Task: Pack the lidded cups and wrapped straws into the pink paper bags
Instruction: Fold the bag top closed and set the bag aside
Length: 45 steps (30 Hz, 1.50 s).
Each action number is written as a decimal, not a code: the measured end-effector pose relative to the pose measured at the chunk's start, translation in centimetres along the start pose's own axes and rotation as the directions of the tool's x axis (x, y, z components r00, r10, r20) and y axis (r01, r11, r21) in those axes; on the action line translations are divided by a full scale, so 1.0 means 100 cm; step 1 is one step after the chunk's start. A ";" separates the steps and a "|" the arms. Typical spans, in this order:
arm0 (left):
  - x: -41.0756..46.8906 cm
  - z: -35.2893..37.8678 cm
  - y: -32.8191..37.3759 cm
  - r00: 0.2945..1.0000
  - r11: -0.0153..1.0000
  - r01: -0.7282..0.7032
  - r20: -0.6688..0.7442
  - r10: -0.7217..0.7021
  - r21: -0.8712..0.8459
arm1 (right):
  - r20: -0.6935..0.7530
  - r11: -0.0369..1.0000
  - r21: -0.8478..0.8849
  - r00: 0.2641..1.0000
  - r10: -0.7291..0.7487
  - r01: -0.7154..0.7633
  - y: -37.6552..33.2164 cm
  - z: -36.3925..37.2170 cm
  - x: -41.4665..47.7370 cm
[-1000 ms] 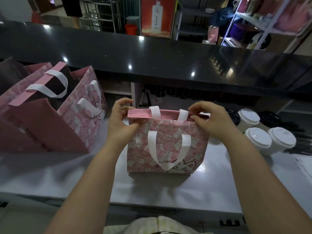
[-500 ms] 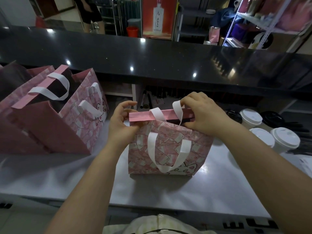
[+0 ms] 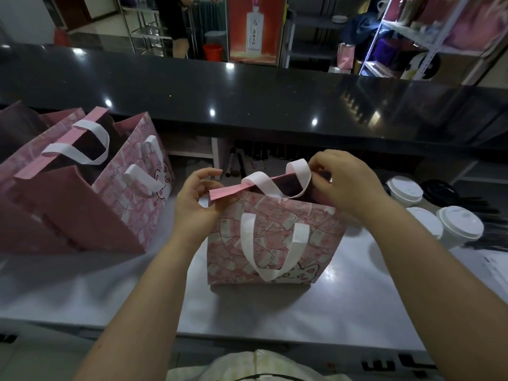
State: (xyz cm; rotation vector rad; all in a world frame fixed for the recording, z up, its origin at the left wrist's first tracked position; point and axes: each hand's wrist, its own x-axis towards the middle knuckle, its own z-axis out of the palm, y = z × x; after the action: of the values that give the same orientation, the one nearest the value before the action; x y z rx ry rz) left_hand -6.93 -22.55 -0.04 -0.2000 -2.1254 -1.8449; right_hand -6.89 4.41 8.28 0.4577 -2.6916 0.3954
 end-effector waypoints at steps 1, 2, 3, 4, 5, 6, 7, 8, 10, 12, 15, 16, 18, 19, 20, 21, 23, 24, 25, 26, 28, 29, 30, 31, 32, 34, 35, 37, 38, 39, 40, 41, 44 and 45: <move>0.000 0.000 0.001 1.000 1.000 -0.001 0.000 0.001 -0.008 | 0.043 0.999 0.029 0.999 0.025 -0.026 0.002 -0.004 0.003; -0.001 0.000 0.002 1.000 1.000 -0.004 0.005 0.004 -0.009 | 0.098 0.996 0.063 0.993 0.059 -0.065 0.005 -0.007 0.006; -0.001 0.000 0.002 1.000 1.000 -0.010 0.013 0.010 -0.006 | 0.144 0.987 0.113 0.985 0.095 -0.112 0.007 -0.009 0.009; -0.001 -0.001 0.003 1.000 1.000 -0.015 0.022 0.015 -0.005 | 0.166 0.973 0.176 0.979 0.119 -0.148 0.009 -0.010 0.011; -0.001 -0.001 0.003 0.999 1.000 -0.019 0.026 0.020 -0.006 | 0.160 0.957 0.237 0.978 0.131 -0.167 0.010 -0.010 0.014; -0.001 0.000 0.003 0.999 1.000 -0.023 0.027 0.023 -0.006 | 0.140 0.939 0.295 0.980 0.143 -0.179 0.011 -0.009 0.016; -0.001 0.000 0.003 0.999 1.000 -0.025 0.024 0.025 -0.005 | 0.119 0.916 0.353 0.980 0.160 -0.192 0.012 -0.007 0.017; -0.002 0.001 0.003 0.999 1.000 -0.025 0.021 0.025 -0.005 | 0.100 0.889 0.408 0.978 0.182 -0.207 0.014 -0.005 0.016; -0.003 0.002 0.003 1.000 1.000 -0.027 0.012 0.027 -0.006 | 0.055 0.819 0.521 0.967 0.247 -0.239 0.021 -0.001 0.009; -0.004 0.002 0.002 0.999 0.999 -0.033 0.005 0.033 -0.003 | 0.014 0.662 0.711 0.946 0.324 -0.237 0.028 0.002 -0.011; -0.004 0.002 0.001 0.999 0.999 -0.034 0.001 0.034 0.022 | 0.029 0.212 0.970 0.919 0.393 -0.121 0.043 0.015 -0.056; -0.004 0.002 0.000 1.000 0.999 -0.028 -0.005 0.028 0.024 | 0.065 0.093 0.990 0.919 0.389 -0.109 0.046 0.022 -0.070; -0.004 0.003 -0.001 1.000 1.000 -0.015 -0.016 0.015 0.019 | 0.124 0.035 0.988 0.919 0.375 -0.148 0.047 0.034 -0.090; -0.004 0.003 -0.002 1.000 1.000 -0.014 -0.020 0.014 0.019 | 0.143 0.043 0.984 0.917 0.371 -0.171 0.047 0.039 -0.096; -0.004 0.004 -0.002 1.000 1.000 -0.014 -0.024 0.014 0.021 | 0.160 0.048 0.981 0.922 0.354 -0.189 0.047 0.043 -0.100; -0.004 0.004 -0.003 0.999 1.000 -0.014 -0.030 0.014 0.020 | 0.180 0.046 0.978 0.930 0.320 -0.205 0.046 0.045 -0.101; -0.004 0.004 -0.004 0.999 1.000 -0.014 -0.037 0.015 0.013 | 0.213 0.071 0.968 0.938 0.274 -0.240 0.042 0.047 -0.098; -0.004 0.004 -0.004 0.999 1.000 -0.012 -0.037 0.013 0.014 | 0.223 0.091 0.962 0.935 0.275 -0.256 0.041 0.049 -0.095; -0.003 0.003 -0.004 0.999 1.000 -0.009 -0.036 0.010 0.015 | 0.232 0.097 0.958 0.930 0.284 -0.269 0.039 0.052 -0.092; -0.002 0.003 -0.004 0.999 1.000 -0.004 -0.034 0.005 0.014 | 0.240 0.077 0.959 0.924 0.297 -0.273 0.038 0.055 -0.089; 0.000 0.001 -0.004 1.000 1.000 0.006 -0.029 -0.006 0.013 | 0.266 0.011 0.959 0.910 0.317 -0.284 0.037 0.062 -0.082; 0.001 0.000 -0.003 1.000 1.000 0.011 -0.023 -0.010 0.013 | 0.285 -0.022 0.955 0.901 0.328 -0.294 0.036 0.065 -0.078; 0.001 -0.001 -0.003 1.000 1.000 0.015 -0.012 -0.015 0.010 | 0.295 -0.052 0.954 0.891 0.345 -0.296 0.033 0.068 -0.074; 0.002 -0.002 -0.002 1.000 1.000 0.021 0.001 -0.021 0.006 | 0.289 -0.073 0.956 0.878 0.380 -0.283 0.029 0.071 -0.071; 0.003 -0.003 -0.002 1.000 1.000 0.029 0.011 -0.029 0.000 | 0.272 -0.081 0.961 0.861 0.430 -0.263 0.024 0.074 -0.067; 0.004 -0.004 -0.001 0.998 0.999 0.049 0.029 -0.048 -0.008 | 0.211 -0.036 0.973 0.816 0.538 -0.227 0.016 0.080 -0.064; 0.004 -0.004 0.000 0.998 0.998 0.056 0.034 -0.056 -0.011 | 0.178 -0.005 0.977 0.796 0.578 -0.215 0.013 0.083 -0.064; 0.004 -0.005 0.000 0.997 0.997 0.072 0.039 -0.071 -0.017 | 0.130 0.024 0.982 0.760 0.636 -0.188 0.010 0.087 -0.064; 0.005 -0.005 0.000 0.996 0.997 0.080 0.038 -0.080 -0.020 | 0.115 0.028 0.984 0.748 0.654 -0.175 0.010 0.089 -0.064; 0.005 -0.006 0.000 0.996 0.996 0.087 0.036 -0.086 -0.021 | 0.097 0.041 0.985 0.739 0.666 -0.166 0.009 0.089 -0.064; 0.006 -0.006 0.000 0.995 0.996 0.089 0.036 -0.089 -0.020 | 0.069 0.072 0.985 0.732 0.678 -0.159 0.008 0.090 -0.063; 0.006 -0.007 0.000 0.995 0.996 0.090 0.039 -0.089 -0.017 | 0.036 0.111 0.982 0.726 0.687 -0.154 0.007 0.091 -0.062; 0.008 -0.011 0.001 0.996 0.997 0.079 0.050 -0.079 -0.008 | -0.043 0.168 0.980 0.719 0.694 -0.104 0.006 0.094 -0.057; 0.008 -0.012 0.002 0.996 0.997 0.072 0.055 -0.072 -0.004 | -0.051 0.171 0.981 0.725 0.687 -0.093 0.007 0.094 -0.055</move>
State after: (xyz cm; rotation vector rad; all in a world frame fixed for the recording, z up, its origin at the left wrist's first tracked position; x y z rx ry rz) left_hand -7.47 -23.81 0.53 -0.1803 -2.1912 -1.9072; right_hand -5.38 3.38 -2.48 -0.1789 -1.6494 2.0559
